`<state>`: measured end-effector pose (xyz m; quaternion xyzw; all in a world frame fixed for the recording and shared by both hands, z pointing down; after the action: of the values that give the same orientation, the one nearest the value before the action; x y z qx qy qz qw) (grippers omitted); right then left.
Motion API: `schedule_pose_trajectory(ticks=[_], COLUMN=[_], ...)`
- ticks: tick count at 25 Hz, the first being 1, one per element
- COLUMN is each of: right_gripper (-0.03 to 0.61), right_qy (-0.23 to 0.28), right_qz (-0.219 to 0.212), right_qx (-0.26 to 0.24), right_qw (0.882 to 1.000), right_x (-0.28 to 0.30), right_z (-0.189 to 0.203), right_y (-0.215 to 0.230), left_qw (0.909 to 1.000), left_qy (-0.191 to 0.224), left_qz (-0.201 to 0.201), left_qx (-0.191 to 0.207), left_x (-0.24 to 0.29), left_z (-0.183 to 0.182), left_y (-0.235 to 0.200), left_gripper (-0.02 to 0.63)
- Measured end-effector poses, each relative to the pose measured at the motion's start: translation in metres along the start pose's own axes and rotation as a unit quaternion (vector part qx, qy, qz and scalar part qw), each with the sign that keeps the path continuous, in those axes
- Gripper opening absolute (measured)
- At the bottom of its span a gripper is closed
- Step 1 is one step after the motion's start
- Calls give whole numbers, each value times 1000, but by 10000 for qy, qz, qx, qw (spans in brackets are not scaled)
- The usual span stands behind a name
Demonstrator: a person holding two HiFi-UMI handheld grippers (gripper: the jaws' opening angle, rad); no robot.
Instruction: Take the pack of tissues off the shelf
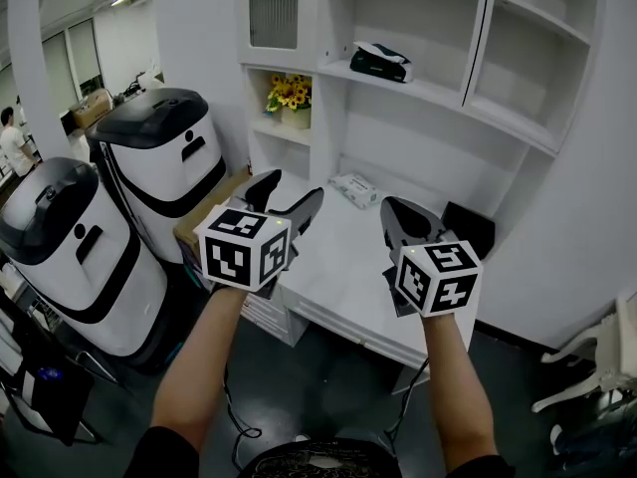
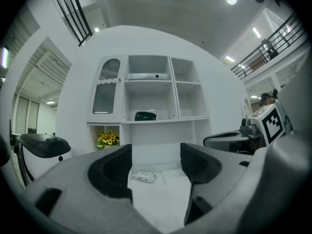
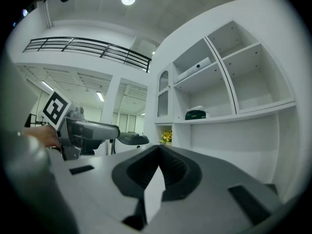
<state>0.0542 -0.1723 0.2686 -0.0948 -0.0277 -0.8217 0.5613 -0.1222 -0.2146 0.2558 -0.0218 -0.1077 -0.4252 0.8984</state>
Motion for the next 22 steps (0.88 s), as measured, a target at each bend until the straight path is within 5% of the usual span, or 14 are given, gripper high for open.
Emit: schedule_pose_trajectory(ticks=[10, 22], right_gripper=[5, 5], right_qy=[62, 104], right_qz=[78, 165], right_qx=[131, 132], right_qw=[9999, 9997], right_x=[41, 147], right_z=[-4, -25], right_y=[20, 94], left_qw=[9999, 9991], left_qy=[46, 184], left_qz=[105, 258], left_qx=[114, 281], left_x=[39, 156], left_z=[-8, -49], left_y=[-25, -75], left_gripper=[321, 321])
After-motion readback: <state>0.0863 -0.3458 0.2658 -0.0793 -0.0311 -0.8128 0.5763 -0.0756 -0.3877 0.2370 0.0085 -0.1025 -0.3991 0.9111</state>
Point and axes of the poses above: the fingertips, and each gripper's own axes: x forward along the fingers, y to its right, z out of its underside, the point moved 4 cm from there along -x, backward along the fingers, and after that the axes turned 11 degrees about -y, right-handed, at the moved point
